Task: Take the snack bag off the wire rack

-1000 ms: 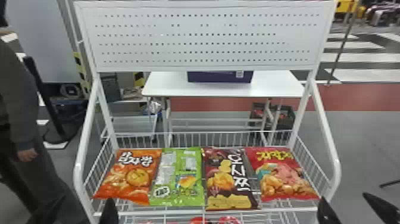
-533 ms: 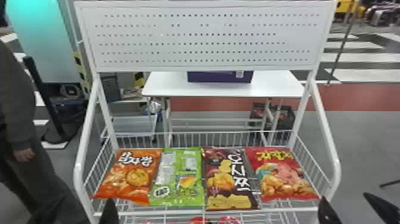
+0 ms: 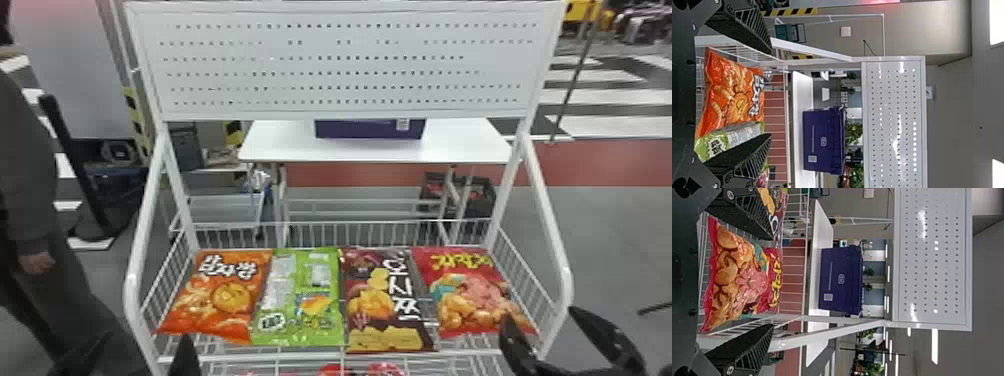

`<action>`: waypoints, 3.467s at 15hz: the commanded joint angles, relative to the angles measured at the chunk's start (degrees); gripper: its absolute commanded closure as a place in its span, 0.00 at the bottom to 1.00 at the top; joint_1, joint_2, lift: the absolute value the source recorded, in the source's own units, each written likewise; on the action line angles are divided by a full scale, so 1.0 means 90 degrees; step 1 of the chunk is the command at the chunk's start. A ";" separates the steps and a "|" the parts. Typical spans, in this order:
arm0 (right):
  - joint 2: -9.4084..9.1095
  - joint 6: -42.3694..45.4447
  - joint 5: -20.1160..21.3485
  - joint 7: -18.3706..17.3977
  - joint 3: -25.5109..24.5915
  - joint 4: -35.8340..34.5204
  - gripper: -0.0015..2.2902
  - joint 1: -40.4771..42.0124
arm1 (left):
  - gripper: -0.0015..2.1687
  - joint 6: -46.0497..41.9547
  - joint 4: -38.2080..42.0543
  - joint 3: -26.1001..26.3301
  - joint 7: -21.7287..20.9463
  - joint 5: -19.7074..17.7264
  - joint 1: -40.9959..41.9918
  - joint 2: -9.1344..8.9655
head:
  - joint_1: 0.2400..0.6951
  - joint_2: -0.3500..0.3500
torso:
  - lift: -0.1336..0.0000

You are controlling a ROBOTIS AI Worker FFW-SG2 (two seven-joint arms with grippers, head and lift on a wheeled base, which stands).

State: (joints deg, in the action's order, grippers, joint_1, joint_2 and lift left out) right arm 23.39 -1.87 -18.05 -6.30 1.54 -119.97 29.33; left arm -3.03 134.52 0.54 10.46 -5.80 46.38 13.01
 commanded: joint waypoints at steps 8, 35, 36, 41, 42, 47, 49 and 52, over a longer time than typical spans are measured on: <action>-0.0401 -0.0706 0.0257 -0.0100 0.1371 0.2393 0.05 -0.2556 | 0.06 0.0000 -0.0201 -0.0001 0.0000 -0.0029 -0.0065 0.0068 | 0.57 0.50 | 1.00; -0.0382 -0.1741 0.0081 -0.0022 0.0854 0.1416 0.80 -0.2322 | 0.06 0.0195 -0.0376 -0.0011 -0.0010 -0.0088 -0.0368 0.0146 | 0.57 0.50 | 1.00; -0.0343 -0.1780 0.0062 -0.0022 0.0785 0.1074 0.80 -0.2097 | 0.06 0.0195 -0.0386 -0.0011 -0.0010 -0.0108 -0.0378 0.0156 | 0.57 0.50 | 1.00; -0.0059 -0.1428 -0.0085 -0.0139 0.0590 -0.0088 0.80 -0.0984 | 0.06 0.0176 -0.0406 -0.0050 -0.0010 -0.0205 -0.0446 0.0225 | 0.57 0.50 | 1.00; -0.0011 -0.1194 -0.0085 -0.0179 0.0551 -0.0225 0.80 -0.0749 | 0.06 0.0176 -0.0406 -0.0089 -0.0010 -0.0254 -0.0446 0.0225 | 0.57 0.50 | 1.00; 0.0195 -0.0256 -0.0280 -0.0325 0.0033 -0.0664 0.80 0.0354 | 0.06 0.0137 -0.0386 -0.0196 0.0000 -0.0352 -0.0407 0.0264 | 0.57 0.50 | 1.00; 0.0204 -0.0022 -0.0329 -0.0325 -0.0211 -0.0713 0.80 0.0657 | 0.06 0.0137 -0.0376 -0.0196 -0.0010 -0.0352 -0.0388 0.0264 | 0.57 0.50 | 1.00; 0.0204 0.0330 -0.0505 -0.0325 -0.0533 -0.0752 0.80 0.1009 | 0.06 0.0117 -0.0357 -0.0196 0.0000 -0.0352 -0.0349 0.0264 | 0.57 0.50 | 1.00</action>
State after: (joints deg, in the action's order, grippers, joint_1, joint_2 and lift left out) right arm 25.22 -0.24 -22.08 -9.23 -1.99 -126.62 36.99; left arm -1.90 131.19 -1.23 10.44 -8.96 43.10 15.38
